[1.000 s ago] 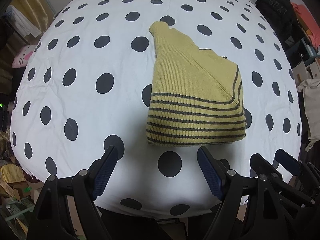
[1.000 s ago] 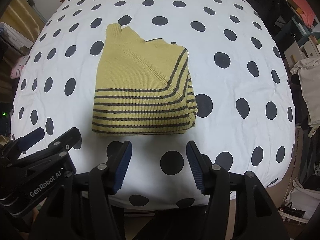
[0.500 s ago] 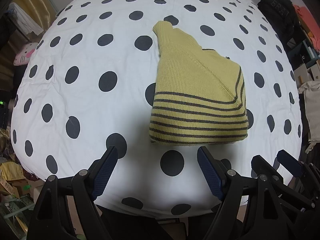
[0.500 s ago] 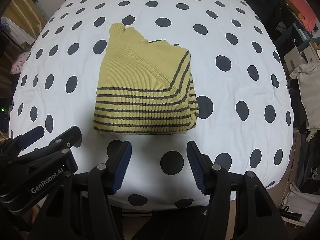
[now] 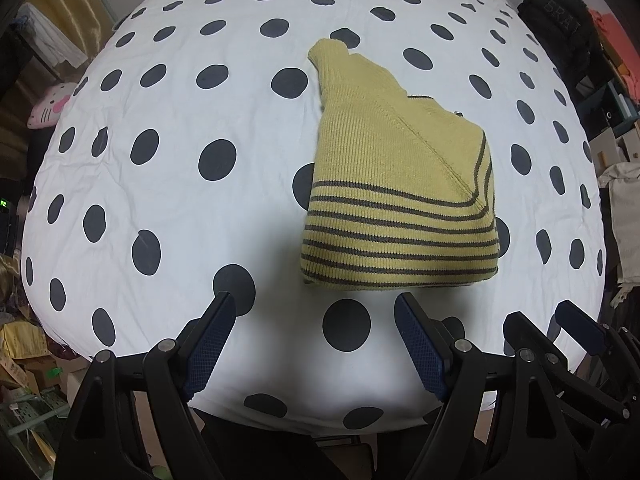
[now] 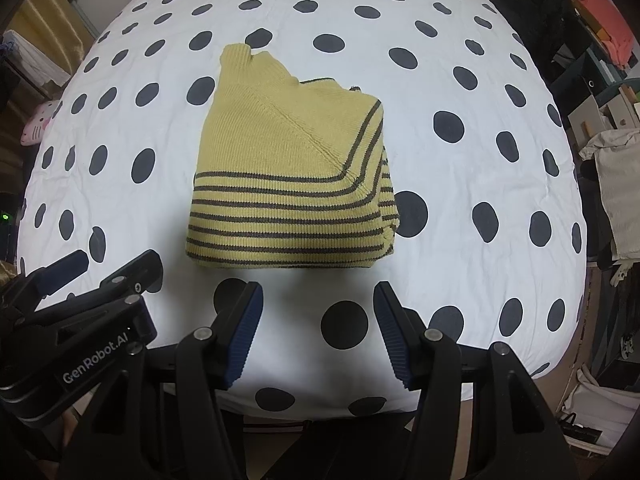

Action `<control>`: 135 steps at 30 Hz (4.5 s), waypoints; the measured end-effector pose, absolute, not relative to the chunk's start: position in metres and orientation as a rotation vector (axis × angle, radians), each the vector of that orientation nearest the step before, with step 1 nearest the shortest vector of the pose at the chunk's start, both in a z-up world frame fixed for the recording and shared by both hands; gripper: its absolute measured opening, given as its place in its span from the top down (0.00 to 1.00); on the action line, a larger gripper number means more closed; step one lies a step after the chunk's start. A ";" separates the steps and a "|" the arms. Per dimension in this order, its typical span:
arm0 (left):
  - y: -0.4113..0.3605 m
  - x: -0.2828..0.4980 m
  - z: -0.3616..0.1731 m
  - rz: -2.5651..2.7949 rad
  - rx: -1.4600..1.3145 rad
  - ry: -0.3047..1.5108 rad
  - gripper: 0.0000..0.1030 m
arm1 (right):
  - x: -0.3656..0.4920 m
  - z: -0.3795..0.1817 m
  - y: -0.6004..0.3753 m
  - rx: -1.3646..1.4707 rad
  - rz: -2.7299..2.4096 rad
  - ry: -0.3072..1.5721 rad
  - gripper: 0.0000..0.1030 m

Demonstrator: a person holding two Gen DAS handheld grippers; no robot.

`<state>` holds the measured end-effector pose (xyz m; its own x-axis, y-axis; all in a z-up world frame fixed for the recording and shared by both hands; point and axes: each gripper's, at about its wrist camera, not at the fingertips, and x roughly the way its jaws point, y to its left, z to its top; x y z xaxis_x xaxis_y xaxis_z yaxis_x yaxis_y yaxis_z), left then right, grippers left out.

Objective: Fold large clothes

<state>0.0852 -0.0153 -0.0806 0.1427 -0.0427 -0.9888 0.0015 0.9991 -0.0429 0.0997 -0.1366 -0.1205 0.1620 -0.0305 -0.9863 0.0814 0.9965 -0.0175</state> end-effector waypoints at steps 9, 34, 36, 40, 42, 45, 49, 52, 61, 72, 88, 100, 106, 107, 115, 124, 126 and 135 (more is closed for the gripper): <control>-0.014 0.087 -0.082 -0.032 -0.033 1.430 0.20 | 0.104 -0.122 -0.137 0.030 -0.070 1.409 0.43; -0.013 0.091 -0.084 -0.022 -0.036 1.436 0.20 | 0.109 -0.121 -0.135 0.018 -0.061 1.410 0.41; -0.015 0.090 -0.084 -0.019 -0.019 1.432 0.20 | 0.109 -0.121 -0.135 0.018 -0.062 1.412 0.41; -0.016 0.090 -0.081 -0.021 0.009 1.415 0.21 | 0.108 -0.122 -0.136 0.018 -0.061 1.413 0.41; -0.017 0.090 -0.080 -0.023 0.011 1.409 0.21 | 0.109 -0.122 -0.137 0.019 -0.063 1.410 0.41; -0.017 0.089 -0.079 -0.022 0.018 1.405 0.21 | 0.109 -0.122 -0.139 0.020 -0.062 1.410 0.41; -0.018 0.088 -0.078 -0.021 0.018 1.401 0.21 | 0.109 -0.123 -0.139 0.021 -0.061 1.410 0.41; -0.018 0.088 -0.079 -0.020 0.018 1.401 0.21 | 0.109 -0.123 -0.139 0.019 -0.061 1.411 0.41; -0.019 0.088 -0.078 -0.020 0.022 1.398 0.21 | 0.108 -0.123 -0.139 0.019 -0.061 1.410 0.41; -0.018 0.089 -0.077 -0.021 0.033 1.386 0.21 | 0.109 -0.123 -0.140 0.020 -0.061 1.411 0.41; -0.015 0.090 -0.078 -0.018 0.028 1.391 0.21 | 0.109 -0.125 -0.136 0.023 -0.063 1.416 0.41; -0.014 0.091 -0.080 -0.007 0.018 1.396 0.21 | 0.114 -0.127 -0.136 0.013 -0.048 1.422 0.41; -0.014 0.092 -0.080 -0.008 0.018 1.399 0.21 | 0.115 -0.127 -0.136 0.014 -0.048 1.423 0.41; -0.015 0.093 -0.080 -0.009 0.018 1.398 0.21 | 0.115 -0.127 -0.136 0.013 -0.048 1.422 0.41; -0.015 0.094 -0.078 -0.009 0.016 1.395 0.21 | 0.117 -0.127 -0.140 0.006 -0.047 1.420 0.41; -0.016 0.094 -0.079 -0.010 0.013 1.397 0.21 | 0.118 -0.127 -0.141 0.005 -0.046 1.422 0.41; -0.016 0.094 -0.080 -0.009 0.013 1.397 0.21 | 0.118 -0.127 -0.141 0.003 -0.046 1.422 0.41; -0.016 0.094 -0.081 -0.011 0.013 1.400 0.21 | 0.118 -0.127 -0.141 0.003 -0.046 1.424 0.41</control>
